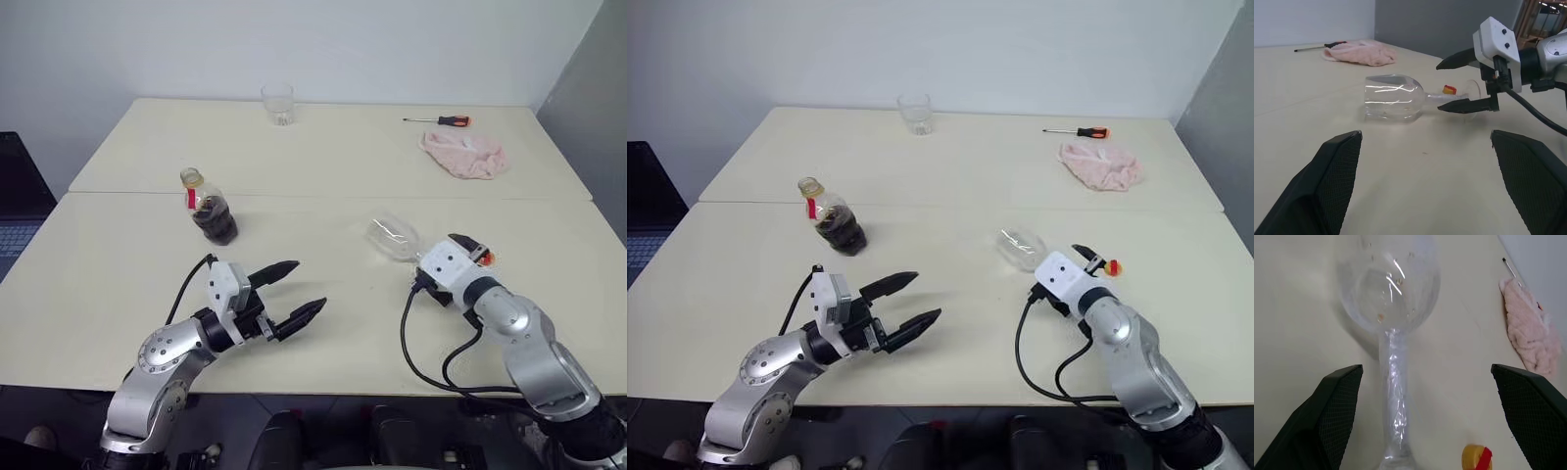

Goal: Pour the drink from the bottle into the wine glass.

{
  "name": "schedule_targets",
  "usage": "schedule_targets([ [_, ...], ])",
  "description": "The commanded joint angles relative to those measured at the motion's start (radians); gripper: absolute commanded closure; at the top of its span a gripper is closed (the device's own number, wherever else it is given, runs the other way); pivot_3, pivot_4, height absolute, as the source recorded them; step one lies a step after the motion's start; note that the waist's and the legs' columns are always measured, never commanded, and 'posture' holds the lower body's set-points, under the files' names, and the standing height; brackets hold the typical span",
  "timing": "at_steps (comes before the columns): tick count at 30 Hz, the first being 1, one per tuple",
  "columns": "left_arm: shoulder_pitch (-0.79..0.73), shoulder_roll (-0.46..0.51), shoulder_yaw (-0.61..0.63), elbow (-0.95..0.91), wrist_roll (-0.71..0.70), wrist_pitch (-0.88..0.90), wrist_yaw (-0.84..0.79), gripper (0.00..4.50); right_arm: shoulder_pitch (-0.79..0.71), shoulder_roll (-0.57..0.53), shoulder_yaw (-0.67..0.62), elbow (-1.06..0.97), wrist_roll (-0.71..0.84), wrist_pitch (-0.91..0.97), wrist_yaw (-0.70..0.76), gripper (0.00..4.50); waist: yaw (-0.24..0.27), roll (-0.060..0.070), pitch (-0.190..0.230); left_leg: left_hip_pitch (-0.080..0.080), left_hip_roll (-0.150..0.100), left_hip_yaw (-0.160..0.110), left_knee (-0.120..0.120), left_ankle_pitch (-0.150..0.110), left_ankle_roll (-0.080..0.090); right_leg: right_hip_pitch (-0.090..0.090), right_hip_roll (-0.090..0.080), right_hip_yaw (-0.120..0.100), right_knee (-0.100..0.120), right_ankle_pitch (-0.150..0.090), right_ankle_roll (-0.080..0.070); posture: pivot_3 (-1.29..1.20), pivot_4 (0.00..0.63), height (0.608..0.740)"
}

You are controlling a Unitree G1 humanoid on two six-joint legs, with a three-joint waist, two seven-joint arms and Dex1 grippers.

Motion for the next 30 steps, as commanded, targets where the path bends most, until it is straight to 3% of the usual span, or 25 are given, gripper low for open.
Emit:
schedule_targets([
  [1, -0.004, -0.001, 0.002, -0.033, -0.016, -0.007, -0.002, 0.03, -0.006, 0.014, 0.028, -0.025, -0.053, 0.041, -0.005, 0.00, 0.000, 0.000, 0.000, 0.000, 0.000, 0.000, 0.000, 0.000, 0.000, 0.000, 0.000, 0.000, 0.000, 0.000, 0.000, 0.00, 0.150, 0.740],
  [18, 0.034, -0.018, 0.013, -0.055, -0.012, -0.012, 0.043, 0.03, -0.116, 0.094, 0.091, 0.057, -0.179, 0.029, 0.013, 0.00, -0.002, 0.000, 0.000, 0.000, 0.000, -0.001, -0.001, 0.000, 0.000, 0.000, 0.000, 0.000, -0.001, 0.000, 0.000, 0.00, 0.150, 0.740],
  [26, 0.065, -0.013, 0.019, -0.073, -0.014, -0.016, 0.053, 0.03, -0.058, 0.106, -0.087, -0.157, 0.012, 0.092, 0.200, 0.00, -0.001, 0.000, 0.000, -0.001, 0.000, -0.002, -0.001, 0.000, 0.000, 0.000, 0.000, 0.000, -0.003, 0.000, 0.000, 0.00, 0.150, 0.740],
  [30, 0.056, -0.018, 0.009, -0.064, -0.011, -0.017, 0.054, 0.03, -0.100, 0.055, -0.140, -0.198, 0.095, 0.160, 0.296, 0.00, -0.001, 0.000, 0.000, -0.001, 0.000, -0.002, -0.001, 0.000, 0.000, 0.001, 0.000, -0.001, -0.004, 0.000, 0.000, 0.00, 0.150, 0.740],
])
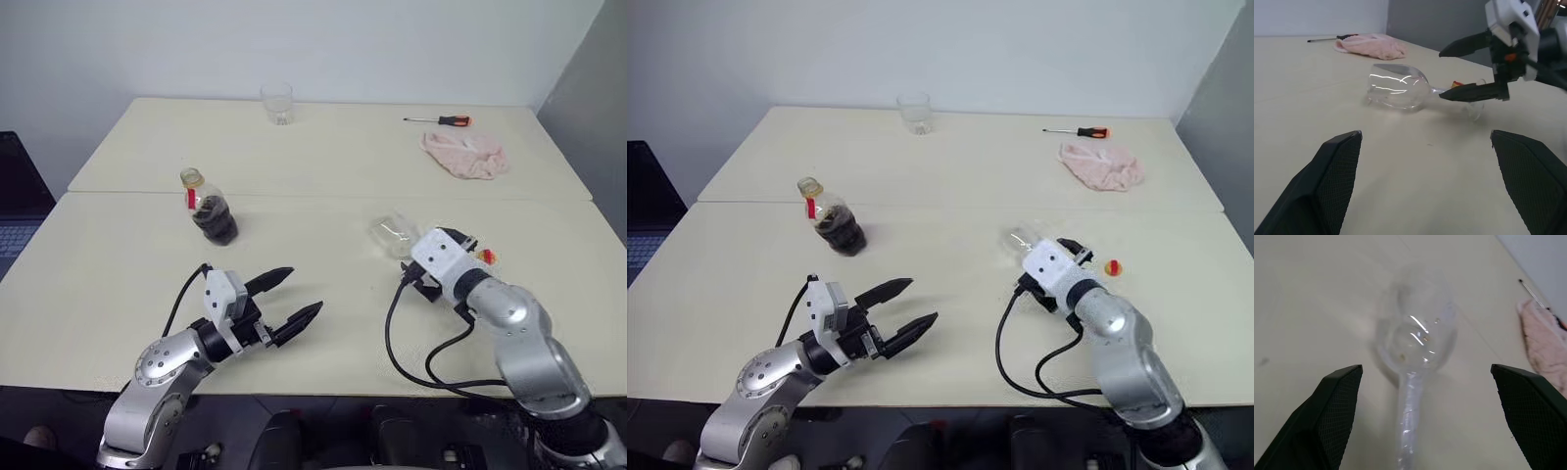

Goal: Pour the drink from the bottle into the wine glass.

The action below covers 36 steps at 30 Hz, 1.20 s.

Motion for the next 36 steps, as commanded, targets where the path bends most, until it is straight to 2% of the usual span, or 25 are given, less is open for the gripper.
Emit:
schedule_targets([
  [1, -0.015, -0.008, -0.003, -0.029, -0.011, -0.016, -0.003, 0.03, -0.080, -0.042, -0.069, -0.044, 0.083, 0.067, 0.088, 0.00, 0.000, 0.000, 0.000, 0.000, 0.000, 0.000, 0.000, 0.000, 0.000, 0.000, 0.000, 0.000, 0.000, 0.000, 0.000, 0.00, 0.150, 0.740],
  [6, -0.046, -0.019, -0.021, -0.001, -0.006, -0.021, -0.018, 0.03, -0.246, -0.191, -0.091, 0.069, 0.238, 0.147, 0.269, 0.00, 0.000, 0.001, 0.001, 0.000, 0.000, 0.001, 0.000, 0.000, 0.000, 0.001, 0.000, -0.001, -0.001, 0.000, 0.000, 0.00, 0.150, 0.740],
  [10, -0.059, -0.019, -0.028, 0.015, -0.005, -0.024, -0.036, 0.03, -0.332, -0.302, -0.043, 0.211, 0.321, 0.162, 0.374, 0.00, 0.000, 0.001, 0.001, 0.000, 0.000, 0.002, -0.001, 0.000, 0.001, 0.002, 0.000, -0.001, -0.004, 0.000, 0.000, 0.00, 0.150, 0.740],
  [15, -0.061, -0.020, -0.032, 0.021, -0.001, -0.028, -0.045, 0.03, -0.428, -0.354, 0.053, 0.352, 0.380, 0.243, 0.426, 0.00, -0.001, 0.001, 0.001, -0.001, 0.000, 0.002, 0.000, 0.000, 0.001, 0.001, -0.001, -0.001, -0.005, 0.000, 0.000, 0.00, 0.150, 0.740],
  [18, -0.054, -0.026, -0.036, 0.018, 0.005, -0.031, -0.041, 0.03, -0.501, -0.338, 0.104, 0.409, 0.410, 0.317, 0.427, 0.00, -0.002, 0.001, 0.001, -0.001, 0.000, 0.002, 0.000, 0.000, 0.001, 0.001, 0.000, -0.001, -0.005, 0.001, 0.000, 0.00, 0.150, 0.740],
  [25, -0.017, -0.042, -0.050, -0.012, 0.015, -0.036, -0.016, 0.03, -0.680, -0.210, 0.195, 0.532, 0.461, 0.511, 0.351, 0.00, -0.001, 0.001, 0.001, -0.001, 0.001, 0.001, -0.001, 0.000, 0.001, 0.000, -0.001, 0.000, -0.005, 0.001, 0.000, 0.00, 0.150, 0.740],
  [31, -0.011, -0.041, -0.053, -0.024, 0.016, -0.036, 0.000, 0.03, -0.741, -0.148, 0.249, 0.613, 0.472, 0.563, 0.269, 0.00, 0.002, 0.001, 0.001, -0.006, 0.000, -0.001, 0.000, 0.000, 0.001, -0.002, -0.001, -0.001, -0.006, 0.001, 0.001, 0.00, 0.150, 0.740],
  [36, 0.001, -0.037, -0.050, -0.036, 0.017, -0.037, 0.008, 0.03, -0.762, -0.138, 0.293, 0.650, 0.479, 0.610, 0.207, 0.00, 0.001, 0.002, 0.001, -0.008, -0.001, -0.001, 0.000, 0.000, 0.001, -0.003, -0.002, -0.001, -0.007, 0.002, 0.001, 0.00, 0.150, 0.740],
])
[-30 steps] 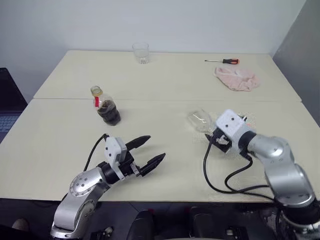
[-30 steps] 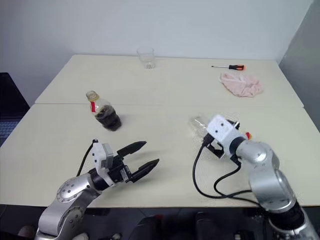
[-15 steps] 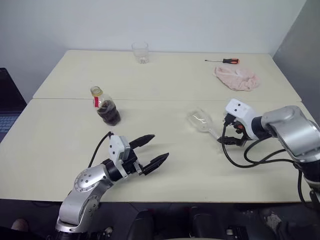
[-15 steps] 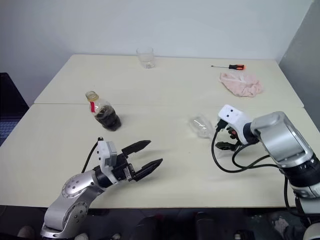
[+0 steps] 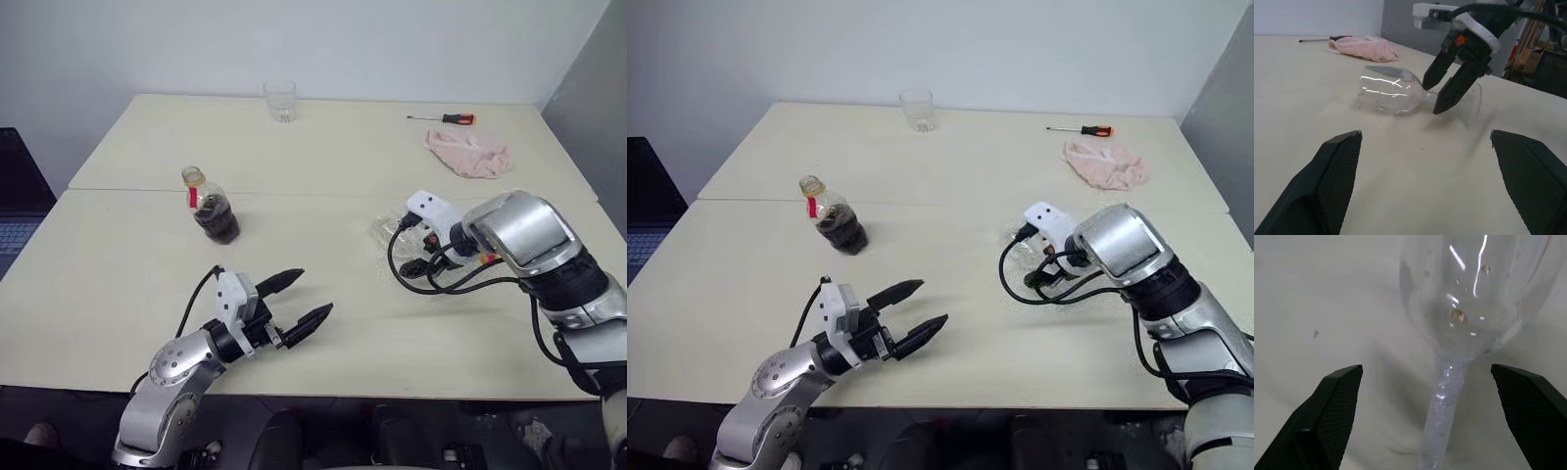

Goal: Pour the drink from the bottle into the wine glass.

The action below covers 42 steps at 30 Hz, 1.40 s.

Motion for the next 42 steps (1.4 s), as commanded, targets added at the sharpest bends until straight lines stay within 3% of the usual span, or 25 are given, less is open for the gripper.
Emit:
schedule_targets([
  [1, 0.009, 0.000, 0.001, -0.047, 0.000, -0.017, 0.007, 0.03, -0.039, -0.002, 0.009, 0.015, 0.007, 0.038, -0.053, 0.00, 0.000, 0.000, 0.000, 0.000, 0.000, 0.000, 0.000, 0.000, 0.000, 0.000, 0.000, 0.000, 0.000, 0.000, 0.000, 0.00, 0.150, 0.740],
  [14, 0.008, -0.002, 0.002, -0.040, 0.006, -0.023, 0.016, 0.03, -0.037, 0.055, -0.034, 0.113, 0.013, 0.065, -0.184, 0.00, -0.002, 0.000, 0.000, -0.001, 0.000, 0.001, 0.000, 0.000, 0.000, 0.000, 0.000, -0.001, 0.000, 0.000, 0.000, 0.00, 0.150, 0.740],
  [19, -0.001, 0.000, 0.003, -0.030, 0.006, -0.026, 0.010, 0.00, -0.042, 0.067, -0.041, 0.134, 0.025, 0.066, -0.205, 1.51, -0.002, 0.000, 0.000, -0.001, 0.000, 0.001, 0.000, 0.000, 0.000, 0.000, 0.000, -0.001, 0.000, 0.000, 0.000, 0.00, 0.150, 0.740],
  [27, 0.003, -0.002, -0.002, -0.028, 0.009, -0.032, 0.007, 0.00, -0.055, 0.058, -0.034, 0.140, 0.057, 0.066, -0.222, 4.31, -0.002, 0.000, 0.000, -0.001, 0.000, 0.001, 0.000, 0.000, 0.000, 0.000, 0.000, -0.001, 0.000, 0.000, 0.000, 0.00, 0.150, 0.740],
  [35, 0.000, -0.002, -0.005, -0.020, 0.010, -0.041, 0.003, 0.00, -0.072, 0.054, -0.042, 0.121, 0.099, 0.052, -0.207, 4.33, -0.002, 0.000, 0.000, -0.001, 0.000, 0.001, 0.000, 0.000, 0.000, 0.000, 0.000, -0.001, 0.000, 0.000, 0.000, 0.00, 0.150, 0.740],
  [42, 0.003, 0.006, 0.006, -0.018, 0.007, -0.043, -0.008, 0.00, -0.045, 0.097, -0.180, 0.085, 0.121, -0.222, -0.171, 4.33, -0.003, 0.001, 0.000, -0.001, 0.000, 0.002, 0.000, 0.000, 0.000, 0.000, 0.001, -0.001, 0.000, 0.000, 0.000, 0.00, 0.150, 0.740],
])
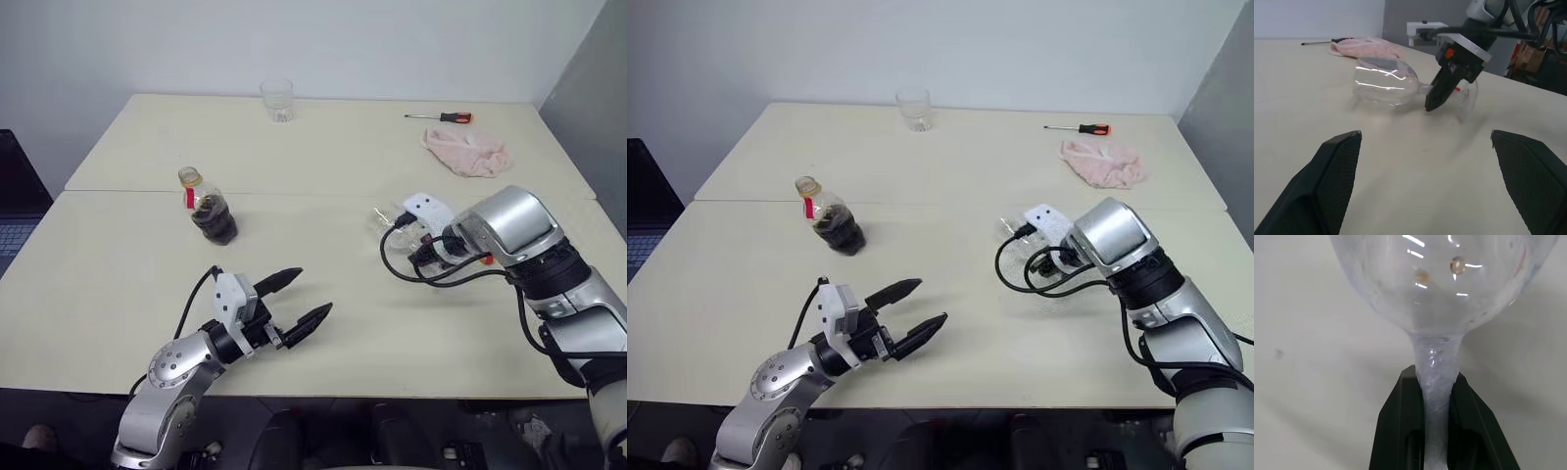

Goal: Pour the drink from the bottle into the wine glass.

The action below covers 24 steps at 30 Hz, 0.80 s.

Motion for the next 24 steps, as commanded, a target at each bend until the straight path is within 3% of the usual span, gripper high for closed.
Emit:
schedule_targets([
  [1, -0.004, 0.005, 0.008, -0.018, -0.005, -0.019, -0.009, 0.00, 0.003, 0.035, -0.122, -0.055, 0.005, -0.174, -0.013, 4.33, 0.000, 0.000, 0.000, 0.000, 0.000, 0.000, 0.000, 0.000, 0.000, 0.000, 0.000, 0.000, 0.000, 0.000, 0.000, 0.00, 0.150, 0.740],
  [6, -0.009, 0.008, 0.012, -0.021, -0.009, -0.014, -0.011, 0.00, 0.106, 0.141, -0.264, -0.135, 0.010, -0.348, -0.081, 4.33, 0.000, 0.000, 0.000, -0.001, 0.000, -0.001, 0.000, 0.000, 0.000, 0.000, 0.000, 0.001, 0.000, 0.000, 0.000, 0.00, 0.150, 0.740],
  [12, -0.015, 0.018, 0.022, -0.021, -0.015, -0.011, -0.015, 0.00, 0.249, 0.254, -0.327, -0.202, -0.017, -0.662, -0.137, 4.33, 0.000, 0.000, 0.000, -0.002, 0.000, -0.001, 0.000, 0.000, 0.000, -0.001, 0.000, 0.001, 0.000, 0.000, 0.000, 0.00, 0.150, 0.740],
  [18, -0.046, 0.011, 0.053, -0.043, -0.064, 0.019, 0.008, 0.00, 0.400, 0.326, -0.341, -0.186, -0.007, -1.091, -0.046, 4.33, 0.001, 0.000, 0.000, -0.001, 0.000, -0.001, 0.000, 0.000, 0.000, 0.000, 0.000, 0.001, 0.000, 0.000, 0.000, 0.00, 0.150, 0.740],
  [24, -0.040, 0.022, 0.078, -0.068, -0.085, 0.035, 0.013, 0.00, 0.487, 0.408, -0.320, -0.096, -0.012, -1.383, 0.026, 4.33, -0.002, 0.000, 0.000, 0.000, 0.000, 0.000, 0.000, 0.000, 0.000, 0.000, 0.000, 0.001, 0.001, 0.001, 0.001, 0.00, 0.150, 0.740],
])
